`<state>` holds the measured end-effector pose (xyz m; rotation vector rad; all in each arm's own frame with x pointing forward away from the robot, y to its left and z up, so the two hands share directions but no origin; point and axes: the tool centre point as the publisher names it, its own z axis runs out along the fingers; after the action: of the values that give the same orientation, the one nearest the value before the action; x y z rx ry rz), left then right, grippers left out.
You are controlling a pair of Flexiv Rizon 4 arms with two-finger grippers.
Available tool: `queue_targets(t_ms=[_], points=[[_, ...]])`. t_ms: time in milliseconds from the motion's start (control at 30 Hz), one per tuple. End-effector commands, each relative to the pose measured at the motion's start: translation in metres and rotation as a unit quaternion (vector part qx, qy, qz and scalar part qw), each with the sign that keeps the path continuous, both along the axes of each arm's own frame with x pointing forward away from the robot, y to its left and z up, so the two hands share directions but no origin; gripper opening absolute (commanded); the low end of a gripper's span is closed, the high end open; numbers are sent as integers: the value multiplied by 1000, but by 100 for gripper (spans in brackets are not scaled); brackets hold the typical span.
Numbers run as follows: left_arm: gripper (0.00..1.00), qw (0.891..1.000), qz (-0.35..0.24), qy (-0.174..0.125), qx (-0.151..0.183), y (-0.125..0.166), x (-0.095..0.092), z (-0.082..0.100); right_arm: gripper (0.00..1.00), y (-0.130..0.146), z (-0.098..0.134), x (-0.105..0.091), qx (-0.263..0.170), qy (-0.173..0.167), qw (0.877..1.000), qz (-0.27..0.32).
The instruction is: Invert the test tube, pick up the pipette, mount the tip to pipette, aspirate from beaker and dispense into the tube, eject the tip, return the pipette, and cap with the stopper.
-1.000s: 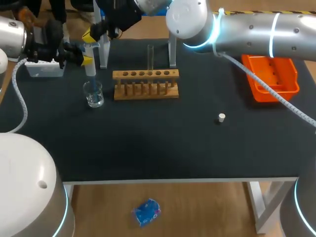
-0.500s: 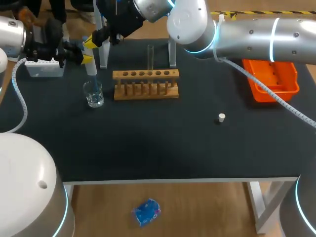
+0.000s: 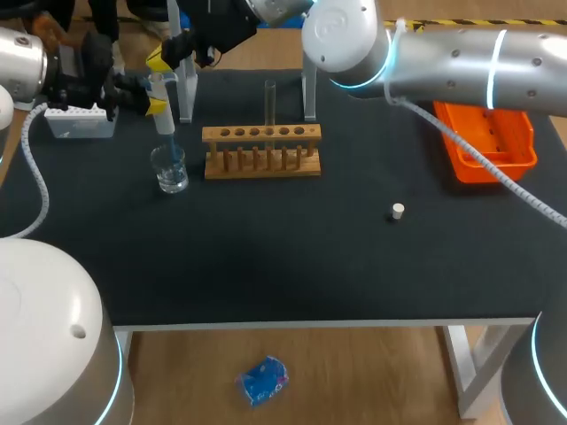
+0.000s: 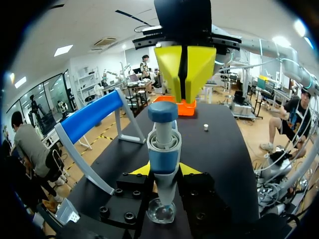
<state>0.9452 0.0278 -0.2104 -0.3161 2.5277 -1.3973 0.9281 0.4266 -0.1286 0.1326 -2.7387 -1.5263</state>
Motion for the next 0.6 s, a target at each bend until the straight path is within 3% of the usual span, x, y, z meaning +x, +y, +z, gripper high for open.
queue_targets(t_ms=[33, 333, 367, 400, 433, 600], points=[[0, 1000, 0, 0, 1, 1, -1, 1, 0, -6, 12, -3, -1, -6, 1000, 1], [0, 1000, 0, 0, 1, 1, -1, 1, 0, -11, 31, -1, 5, -22, 1000, 0], [0, 1000, 0, 0, 1, 1, -1, 1, 14, -12, 32, -1, 5, -24, 1000, -2], [0, 1000, 0, 0, 1, 1, -1, 1, 47, -13, 33, 0, 5, -25, 1000, -4], [0, 1000, 0, 0, 1, 1, -1, 1, 100, -16, 34, 1, 5, -26, 1000, -8], [0, 1000, 0, 0, 1, 1, -1, 1, 100, -25, 35, 5, 3, -31, 999, -16]])
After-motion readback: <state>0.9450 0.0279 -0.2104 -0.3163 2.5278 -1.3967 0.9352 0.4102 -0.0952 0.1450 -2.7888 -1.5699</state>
